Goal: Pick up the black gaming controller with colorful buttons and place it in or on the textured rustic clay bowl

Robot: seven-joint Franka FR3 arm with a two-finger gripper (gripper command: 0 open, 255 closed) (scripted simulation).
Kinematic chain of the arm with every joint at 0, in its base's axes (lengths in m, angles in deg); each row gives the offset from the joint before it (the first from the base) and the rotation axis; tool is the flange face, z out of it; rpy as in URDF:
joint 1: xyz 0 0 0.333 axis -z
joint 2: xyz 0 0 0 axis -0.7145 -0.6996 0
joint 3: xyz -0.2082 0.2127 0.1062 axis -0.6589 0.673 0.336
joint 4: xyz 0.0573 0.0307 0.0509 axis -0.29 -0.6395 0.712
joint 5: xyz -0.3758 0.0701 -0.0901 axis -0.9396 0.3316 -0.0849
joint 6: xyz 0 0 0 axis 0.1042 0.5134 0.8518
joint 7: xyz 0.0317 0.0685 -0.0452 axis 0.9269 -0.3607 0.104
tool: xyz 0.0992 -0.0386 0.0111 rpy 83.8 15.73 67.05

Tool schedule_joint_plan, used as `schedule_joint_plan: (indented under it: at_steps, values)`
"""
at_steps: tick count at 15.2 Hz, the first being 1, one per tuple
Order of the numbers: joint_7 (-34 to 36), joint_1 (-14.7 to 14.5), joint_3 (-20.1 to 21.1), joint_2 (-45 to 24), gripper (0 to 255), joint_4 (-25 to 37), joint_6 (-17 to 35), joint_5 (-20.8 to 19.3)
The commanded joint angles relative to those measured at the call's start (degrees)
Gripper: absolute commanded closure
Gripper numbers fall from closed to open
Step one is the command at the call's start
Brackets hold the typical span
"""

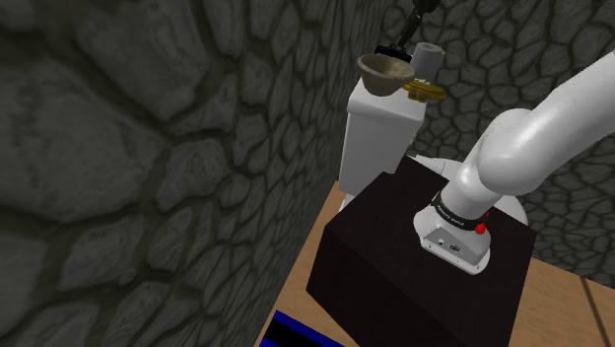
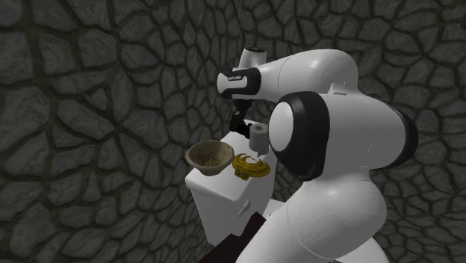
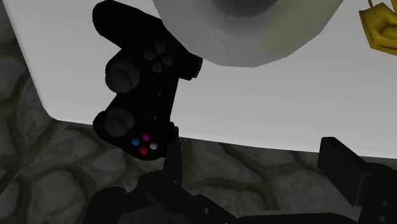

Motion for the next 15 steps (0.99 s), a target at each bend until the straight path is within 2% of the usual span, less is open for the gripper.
schedule_joint_plan:
  at_steps: [1,4,6,7,15]
  values:
    - [-6.5,-2.07,-3.94,-4.5,0,3.1,1.47,3.54]
    - [-17.52,-4.93,-9.79,-13.33,0,8.83,2.59,12.45]
    - [-25.82,-5.12,-12.5,-20.5,0,13.36,2.07,20.56]
    - [-27.92,-4.42,-12.5,-22.41,0,14.64,1.74,22.72]
    - [-31.74,-2.54,-10.9,-27.54,0,13.44,5.42,28.71]
